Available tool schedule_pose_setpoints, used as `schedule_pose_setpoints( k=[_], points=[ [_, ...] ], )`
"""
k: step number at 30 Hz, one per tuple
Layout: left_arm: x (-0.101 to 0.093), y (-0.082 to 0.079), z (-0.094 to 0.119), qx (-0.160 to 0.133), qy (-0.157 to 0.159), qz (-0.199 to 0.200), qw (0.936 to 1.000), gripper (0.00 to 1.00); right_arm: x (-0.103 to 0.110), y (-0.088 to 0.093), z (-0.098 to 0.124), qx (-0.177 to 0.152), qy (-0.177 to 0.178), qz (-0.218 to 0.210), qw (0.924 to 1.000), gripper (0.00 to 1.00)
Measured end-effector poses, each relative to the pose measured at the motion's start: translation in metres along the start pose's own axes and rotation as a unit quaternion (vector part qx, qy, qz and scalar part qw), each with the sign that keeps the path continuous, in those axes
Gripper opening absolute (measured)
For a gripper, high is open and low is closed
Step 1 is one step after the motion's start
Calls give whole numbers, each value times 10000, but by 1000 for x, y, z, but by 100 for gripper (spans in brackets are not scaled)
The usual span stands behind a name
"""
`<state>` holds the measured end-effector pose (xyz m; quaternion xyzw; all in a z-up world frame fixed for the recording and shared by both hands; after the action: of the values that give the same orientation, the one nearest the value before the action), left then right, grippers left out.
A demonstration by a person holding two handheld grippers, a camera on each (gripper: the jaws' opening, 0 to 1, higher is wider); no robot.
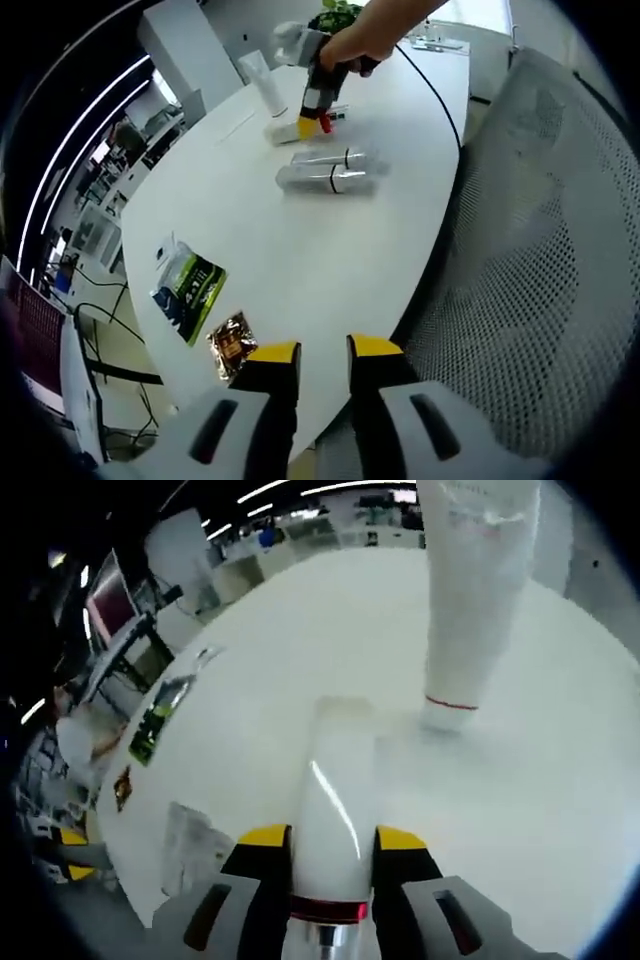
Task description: Arrange the skincare products in the storage area until every visible bottle or jar stands upright without overlapping.
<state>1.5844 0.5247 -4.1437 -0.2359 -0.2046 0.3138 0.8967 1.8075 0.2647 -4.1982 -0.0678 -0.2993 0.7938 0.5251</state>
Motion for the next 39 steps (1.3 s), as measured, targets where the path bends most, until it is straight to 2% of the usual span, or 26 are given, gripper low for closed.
schedule_pose_setpoints(
  k=[4,8,14,20,22,25,28,31,34,37,39],
  points=[
    [0,0,0,1,-7,-20,10000,13,10,-5,9,-216,-209,-565,9979,26],
    [-1,0,1,-9,7,-28,10000,13,15,-13,16,-522,-488,-1285,9891,26],
    [2,-4,2,-115,-45,10,9999,17,22,-13,27,-861,-787,-1710,9783,25],
    [0,-3,2,-77,-39,-33,10000,15,16,-4,29,-1042,-994,-2507,9573,25],
    [0,-3,2,-96,-39,-42,9999,15,13,0,28,-1210,-1198,-3230,9310,25],
    [3,-3,3,-106,-121,-8,9999,15,12,0,28,-1370,-1457,-3742,9055,25],
    [4,-4,3,-130,-139,1,9998,14,17,1,31,-1462,-1620,-4032,8887,25],
    [4,-4,3,-145,-145,-8,9998,15,22,2,37,-1704,-1748,-4417,8633,25],
    [4,-4,3,-152,-163,2,9998,14,29,4,41,-1920,-1841,-4708,8412,25],
    [4,-4,3,-156,-161,-17,9997,14,35,6,46,-2054,-1980,-4786,8304,25],
    [4,-3,3,-134,-152,-12,9998,14,40,5,52,-2109,-2058,-4727,8305,25]
  ],
)
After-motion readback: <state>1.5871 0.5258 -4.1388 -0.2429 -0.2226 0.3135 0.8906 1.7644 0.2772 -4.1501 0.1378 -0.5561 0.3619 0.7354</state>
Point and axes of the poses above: the point that each gripper's makers call its tool centre point, and the gripper's own axes: z roughly backward along the fingers, x roughly to its left, y roughly out of its underside, the point moved 2 cm from there along z, roughly backward along the fingers, and after that the axes turned 8 degrees about z, right-handed, at the moved point
